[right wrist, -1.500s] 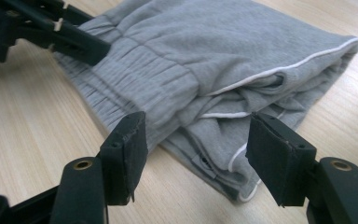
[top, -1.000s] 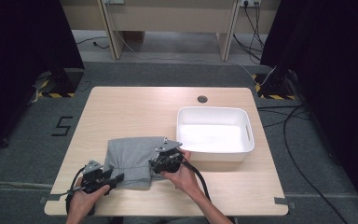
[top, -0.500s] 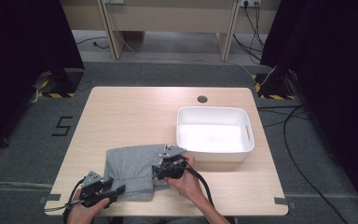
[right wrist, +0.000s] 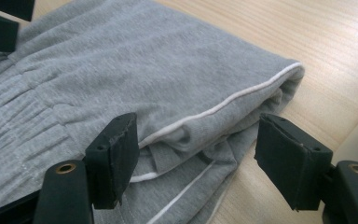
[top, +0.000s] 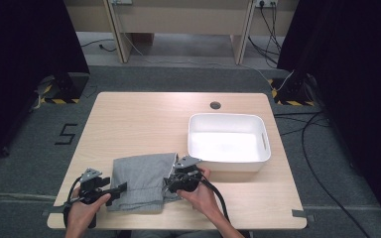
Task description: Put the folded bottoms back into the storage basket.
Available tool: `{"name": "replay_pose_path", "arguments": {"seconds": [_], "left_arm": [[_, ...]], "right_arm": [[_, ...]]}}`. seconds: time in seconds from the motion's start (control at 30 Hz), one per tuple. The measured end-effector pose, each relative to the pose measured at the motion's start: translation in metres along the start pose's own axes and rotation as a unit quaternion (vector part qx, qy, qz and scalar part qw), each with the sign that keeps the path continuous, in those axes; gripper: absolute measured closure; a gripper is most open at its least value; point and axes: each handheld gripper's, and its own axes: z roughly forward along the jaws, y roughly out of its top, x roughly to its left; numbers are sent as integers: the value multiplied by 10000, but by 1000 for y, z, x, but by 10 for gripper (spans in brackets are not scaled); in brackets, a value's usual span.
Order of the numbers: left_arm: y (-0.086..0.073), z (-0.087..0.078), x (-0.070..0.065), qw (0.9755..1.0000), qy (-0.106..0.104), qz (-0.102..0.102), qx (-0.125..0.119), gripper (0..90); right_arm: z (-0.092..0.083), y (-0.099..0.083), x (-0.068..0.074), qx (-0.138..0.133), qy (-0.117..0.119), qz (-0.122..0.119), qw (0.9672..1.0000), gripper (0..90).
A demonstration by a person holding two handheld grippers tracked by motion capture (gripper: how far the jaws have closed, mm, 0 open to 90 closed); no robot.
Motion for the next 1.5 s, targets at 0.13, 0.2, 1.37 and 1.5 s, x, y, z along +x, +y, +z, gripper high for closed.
{"name": "replay_pose_path", "arguments": {"seconds": [0.13,0.2,1.37,1.5], "left_arm": [[2,9,3,9999,14,-41,140,174],[2,12,3,9997,63,11,224,172],[-4,20,-11,9970,-55,750,196,683],[-4,20,-10,9971,-99,733,152,708]], "right_arm": [[3,-2,-1,56,-8,63,10000,290],[5,-2,-1,89,-6,89,9999,280],[28,-10,9,110,235,-160,9995,616],[29,-10,9,61,312,-141,9994,674]]}}
